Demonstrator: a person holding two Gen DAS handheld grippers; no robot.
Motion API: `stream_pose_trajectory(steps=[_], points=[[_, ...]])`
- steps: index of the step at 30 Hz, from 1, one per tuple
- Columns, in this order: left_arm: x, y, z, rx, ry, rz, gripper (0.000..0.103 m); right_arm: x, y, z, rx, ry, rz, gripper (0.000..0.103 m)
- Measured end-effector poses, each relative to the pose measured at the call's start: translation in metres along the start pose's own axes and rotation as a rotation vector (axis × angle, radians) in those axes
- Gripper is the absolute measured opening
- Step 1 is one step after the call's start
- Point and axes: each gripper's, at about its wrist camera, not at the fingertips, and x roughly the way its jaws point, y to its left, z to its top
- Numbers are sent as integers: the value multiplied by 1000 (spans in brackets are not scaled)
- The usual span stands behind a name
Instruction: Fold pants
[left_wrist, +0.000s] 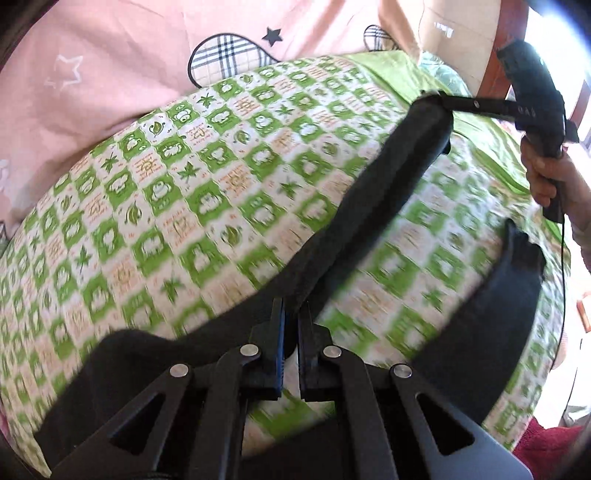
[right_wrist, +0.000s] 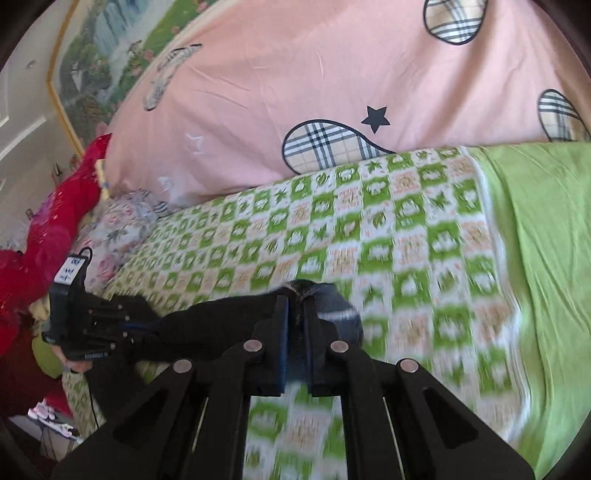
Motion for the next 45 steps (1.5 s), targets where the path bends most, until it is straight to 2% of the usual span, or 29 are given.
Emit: stream_pose_trajectory(steps=[3,9,15,22,24,30,42,45], points=[[-13,-15,-20,-14,-24,-4,3,-25,6,-31,-11,0,13,8],[-42,-44,-52,-42,-72,-37,3,-58,12,-86,47,2,12,7],[-58,-71,-77,-55,-86,-60,3,-84,20,-116,78,-38,12,7],[-65,-85,-99,-66,-94,-109,3,-101,30,-149,73,-37,-8,7],[-65,-89,-104,-66,-93,-109,3,-106,31,-155,76,-38,-19,2],[-68,-98,-111,-61,-107,-134,3,-128,33,-162,82,-60,-45,3],[-43,-109,-137,-50,-39,-149,4,-127,33,-203,146,-12,-87,2],[-35,-110,-139,-55,-18,-150,6,-122,34,-208,140,13,-125,2]])
